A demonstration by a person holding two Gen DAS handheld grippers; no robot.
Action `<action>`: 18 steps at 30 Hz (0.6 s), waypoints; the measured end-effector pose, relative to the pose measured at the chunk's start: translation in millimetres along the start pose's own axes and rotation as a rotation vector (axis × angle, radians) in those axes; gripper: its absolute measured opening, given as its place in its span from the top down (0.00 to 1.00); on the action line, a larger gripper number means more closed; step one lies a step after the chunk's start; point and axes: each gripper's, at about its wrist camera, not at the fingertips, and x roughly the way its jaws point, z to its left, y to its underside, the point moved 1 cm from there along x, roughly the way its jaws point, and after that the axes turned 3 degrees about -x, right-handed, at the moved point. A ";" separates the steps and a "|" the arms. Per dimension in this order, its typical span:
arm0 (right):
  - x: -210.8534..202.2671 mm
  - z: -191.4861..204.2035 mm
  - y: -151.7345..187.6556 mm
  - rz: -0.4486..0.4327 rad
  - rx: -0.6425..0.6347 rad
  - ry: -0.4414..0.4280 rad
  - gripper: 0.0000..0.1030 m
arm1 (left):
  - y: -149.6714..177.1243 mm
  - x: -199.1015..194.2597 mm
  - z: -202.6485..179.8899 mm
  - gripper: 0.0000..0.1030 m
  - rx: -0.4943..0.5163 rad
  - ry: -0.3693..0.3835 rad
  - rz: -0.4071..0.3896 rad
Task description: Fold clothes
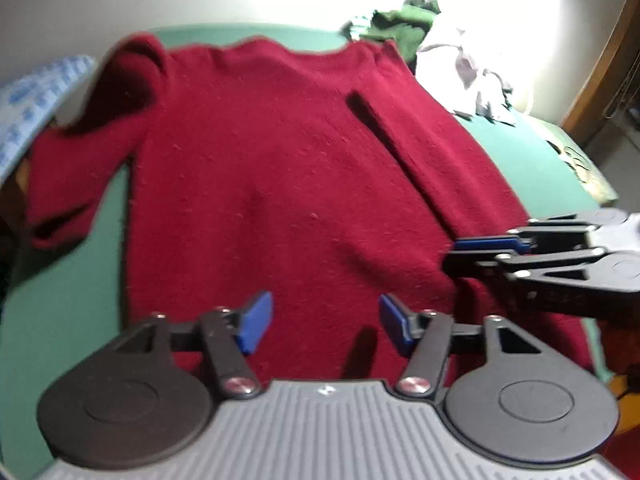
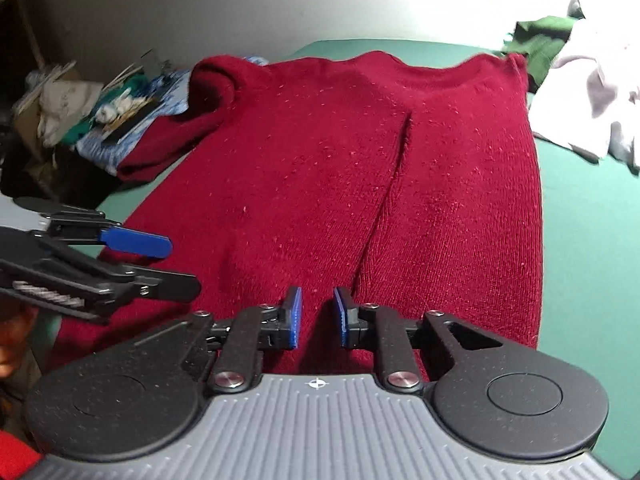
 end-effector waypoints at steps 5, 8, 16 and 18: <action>-2.5 1.8 8.5 -0.036 -0.066 -0.014 0.77 | 15.7 -1.8 -20.5 0.24 0.078 -0.071 -0.022; -1.1 6.1 9.3 -0.046 -0.079 -0.003 0.75 | 16.3 1.7 -25.0 0.16 0.101 -0.069 -0.015; -5.3 6.2 -54.4 -0.104 -0.091 -0.028 0.76 | 6.3 -9.0 -9.4 0.24 0.106 -0.007 -0.032; -6.1 13.6 -82.7 -0.159 -0.125 -0.007 0.73 | -0.6 -17.5 8.2 0.20 0.098 -0.045 -0.064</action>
